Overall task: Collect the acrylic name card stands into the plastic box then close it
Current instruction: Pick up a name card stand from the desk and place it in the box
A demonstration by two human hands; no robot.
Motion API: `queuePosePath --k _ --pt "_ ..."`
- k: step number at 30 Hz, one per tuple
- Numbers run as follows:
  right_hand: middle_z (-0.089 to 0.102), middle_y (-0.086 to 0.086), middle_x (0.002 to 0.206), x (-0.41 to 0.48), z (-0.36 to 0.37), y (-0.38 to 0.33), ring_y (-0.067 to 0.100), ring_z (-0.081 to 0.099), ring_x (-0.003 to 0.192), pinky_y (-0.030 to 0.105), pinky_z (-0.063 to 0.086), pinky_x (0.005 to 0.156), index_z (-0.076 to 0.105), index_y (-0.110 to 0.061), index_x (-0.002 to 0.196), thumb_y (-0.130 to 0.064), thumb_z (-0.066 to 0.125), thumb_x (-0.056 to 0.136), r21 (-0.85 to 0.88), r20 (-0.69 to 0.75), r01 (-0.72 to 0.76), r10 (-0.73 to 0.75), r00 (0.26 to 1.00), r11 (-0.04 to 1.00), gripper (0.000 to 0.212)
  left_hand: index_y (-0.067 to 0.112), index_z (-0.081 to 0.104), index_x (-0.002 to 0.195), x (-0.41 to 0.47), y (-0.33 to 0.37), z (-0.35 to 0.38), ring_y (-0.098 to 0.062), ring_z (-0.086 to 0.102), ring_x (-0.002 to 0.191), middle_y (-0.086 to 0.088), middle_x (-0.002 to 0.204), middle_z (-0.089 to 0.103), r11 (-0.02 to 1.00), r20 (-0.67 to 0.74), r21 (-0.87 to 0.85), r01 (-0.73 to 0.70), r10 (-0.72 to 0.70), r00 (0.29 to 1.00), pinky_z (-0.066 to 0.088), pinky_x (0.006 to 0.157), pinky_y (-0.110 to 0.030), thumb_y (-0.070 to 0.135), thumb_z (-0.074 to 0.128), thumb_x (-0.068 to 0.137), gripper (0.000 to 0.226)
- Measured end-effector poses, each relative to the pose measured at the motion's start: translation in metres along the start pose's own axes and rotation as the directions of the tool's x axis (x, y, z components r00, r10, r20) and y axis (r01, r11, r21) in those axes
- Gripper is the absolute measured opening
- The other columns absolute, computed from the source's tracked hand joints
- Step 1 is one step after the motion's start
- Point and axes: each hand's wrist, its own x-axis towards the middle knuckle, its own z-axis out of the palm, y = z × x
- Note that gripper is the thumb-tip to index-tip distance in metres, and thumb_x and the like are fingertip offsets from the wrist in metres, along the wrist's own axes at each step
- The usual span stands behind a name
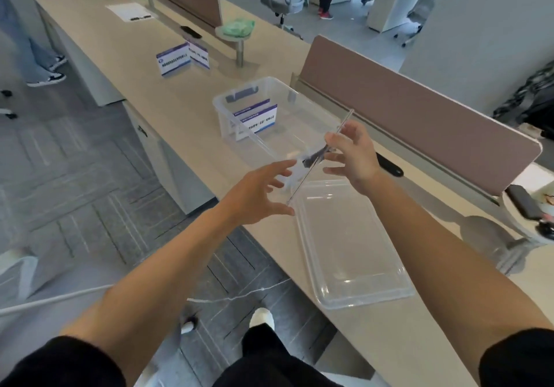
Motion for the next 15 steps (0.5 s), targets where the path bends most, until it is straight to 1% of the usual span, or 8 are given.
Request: queuePosePath --k 1,3,6,8,9,11,12,15 --pt "0.06 -0.002 0.125 0.012 0.001 0.0 0.024 0.072 0.08 0.041 0.06 0.069 0.048 -0.026 0.125 -0.047 0.08 0.063 -0.012 -0.006 0.014 -0.014 1.0 1.0 0.073 0.037 0.036 0.145 0.013 -0.005 -0.003 -0.005 0.06 0.104 0.011 0.131 0.057 1.0 0.022 0.015 -0.005 0.005 1.0 0.051 0.089 -0.017 0.04 0.086 0.065 0.094" --pt "0.056 -0.004 0.13 0.039 0.001 -0.001 0.028 0.068 0.092 0.043 0.061 0.072 0.05 -0.03 0.122 -0.05 0.079 0.062 -0.027 -0.028 0.03 -0.03 0.999 0.999 0.07 0.039 0.035 0.145 0.04 -0.013 -0.012 -0.003 0.059 0.104 0.013 0.131 0.056 0.998 0.062 0.064 -0.016 0.012 0.998 0.049 0.088 -0.014 0.044 0.086 0.064 0.095" --pt "0.054 0.001 0.132 0.08 -0.002 -0.002 0.028 0.062 0.092 0.048 0.061 0.078 0.05 -0.033 0.114 -0.051 0.08 0.061 0.044 -0.028 0.011 -0.01 1.0 0.999 0.063 0.038 0.035 0.145 0.082 -0.025 -0.024 -0.002 0.059 0.103 0.013 0.131 0.056 0.994 0.077 0.111 -0.013 0.004 0.997 0.048 0.087 -0.013 0.041 0.085 0.067 0.092" --pt "0.055 0.0 0.128 0.105 -0.003 -0.003 0.03 0.061 0.095 0.049 0.06 0.081 0.049 -0.035 0.116 -0.05 0.079 0.065 0.088 -0.017 -0.008 0.01 1.0 0.996 0.061 0.041 0.035 0.144 0.106 -0.032 -0.031 -0.003 0.059 0.103 0.013 0.131 0.056 0.991 0.062 0.132 -0.017 0.009 0.998 0.051 0.088 -0.016 0.039 0.085 0.07 0.089" --pt "0.053 -0.003 0.129 0.116 -0.002 -0.004 0.03 0.061 0.098 0.049 0.06 0.083 0.046 -0.036 0.122 -0.05 0.078 0.069 0.103 -0.013 -0.014 0.016 1.0 0.995 0.063 0.045 0.035 0.142 0.117 -0.035 -0.035 -0.004 0.06 0.103 0.013 0.13 0.056 0.991 0.055 0.136 -0.018 0.011 0.998 0.052 0.089 -0.018 0.038 0.085 0.071 0.087" --pt "0.044 -0.006 0.142 0.137 0.0 -0.006 0.031 0.062 0.105 0.048 0.059 0.084 0.036 -0.039 0.139 -0.052 0.075 0.072 0.101 -0.017 -0.024 0.025 1.0 0.995 0.078 0.052 0.033 0.138 0.136 -0.043 -0.043 -0.004 0.059 0.103 0.012 0.132 0.055 0.992 0.063 0.127 -0.011 0.003 0.998 0.052 0.089 -0.019 0.033 0.084 0.073 0.085" --pt "0.04 -0.007 0.148 0.147 0.003 -0.006 0.031 0.061 0.108 0.048 0.058 0.084 0.031 -0.041 0.143 -0.054 0.075 0.071 0.09 -0.016 -0.025 0.026 1.0 0.996 0.085 0.055 0.032 0.136 0.146 -0.046 -0.047 -0.004 0.059 0.104 0.011 0.134 0.054 0.991 0.077 0.131 -0.011 0.0 0.997 0.051 0.089 -0.018 0.031 0.083 0.074 0.084" --pt "0.034 -0.008 0.153 0.175 0.008 -0.006 0.031 0.061 0.108 0.047 0.057 0.082 0.03 -0.042 0.146 -0.058 0.075 0.067 0.094 -0.037 -0.039 0.043 0.998 0.995 0.092 0.058 0.031 0.136 0.174 -0.059 -0.059 -0.003 0.057 0.106 0.009 0.139 0.052 0.986 0.14 0.165 -0.032 0.008 0.99 0.05 0.088 -0.016 0.03 0.081 0.077 0.082"
